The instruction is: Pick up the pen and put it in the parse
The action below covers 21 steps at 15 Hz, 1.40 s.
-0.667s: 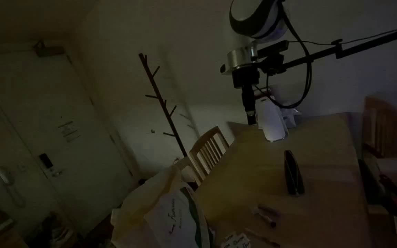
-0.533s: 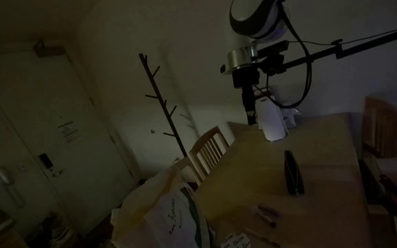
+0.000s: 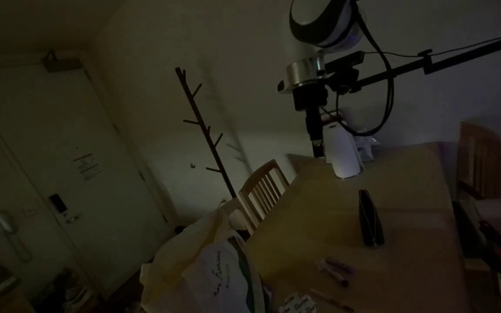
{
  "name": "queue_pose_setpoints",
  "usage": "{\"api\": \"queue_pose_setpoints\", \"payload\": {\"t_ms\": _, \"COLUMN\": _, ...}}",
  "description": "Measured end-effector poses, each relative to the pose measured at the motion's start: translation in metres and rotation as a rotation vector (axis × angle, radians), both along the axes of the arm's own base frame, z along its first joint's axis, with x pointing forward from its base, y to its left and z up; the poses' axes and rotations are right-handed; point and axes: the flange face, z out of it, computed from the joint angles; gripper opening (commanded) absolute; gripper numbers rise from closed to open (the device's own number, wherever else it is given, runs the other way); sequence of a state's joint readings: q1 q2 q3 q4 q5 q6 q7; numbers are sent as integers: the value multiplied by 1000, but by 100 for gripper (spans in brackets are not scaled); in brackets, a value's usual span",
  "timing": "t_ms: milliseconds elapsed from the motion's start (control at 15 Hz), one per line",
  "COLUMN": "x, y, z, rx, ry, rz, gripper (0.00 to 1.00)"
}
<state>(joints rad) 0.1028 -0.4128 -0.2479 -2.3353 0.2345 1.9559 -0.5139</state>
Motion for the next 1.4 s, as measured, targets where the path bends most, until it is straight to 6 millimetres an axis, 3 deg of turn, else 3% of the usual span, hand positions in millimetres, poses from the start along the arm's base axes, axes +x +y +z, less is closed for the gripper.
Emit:
{"api": "queue_pose_setpoints", "payload": {"t_ms": 133, "x": 8, "y": -5, "z": -3, "rx": -18, "ry": -37, "rz": -22, "gripper": 100}}
{"api": "queue_pose_setpoints", "payload": {"t_ms": 333, "x": 33, "y": -24, "z": -27, "rx": -57, "ry": -92, "rz": -94, "gripper": 100}}
{"api": "queue_pose_setpoints", "payload": {"t_ms": 600, "x": 67, "y": -44, "z": -79, "rx": -128, "ry": -141, "rz": -175, "gripper": 100}}
{"api": "queue_pose_setpoints", "payload": {"t_ms": 867, "x": 94, "y": -48, "z": -141, "rx": -165, "ry": -76, "rz": -210, "gripper": 100}}
{"api": "queue_pose_setpoints", "payload": {"t_ms": 1000, "x": 106, "y": -48, "z": -162, "rx": -168, "ry": -49, "rz": -218, "gripper": 100}}
{"api": "queue_pose_setpoints", "payload": {"t_ms": 1200, "x": 113, "y": -49, "z": -169, "rx": -171, "ry": -42, "rz": -218, "gripper": 100}}
{"api": "queue_pose_setpoints", "payload": {"t_ms": 1400, "x": 114, "y": -48, "z": -176, "rx": -208, "ry": 9, "rz": -344, "gripper": 100}}
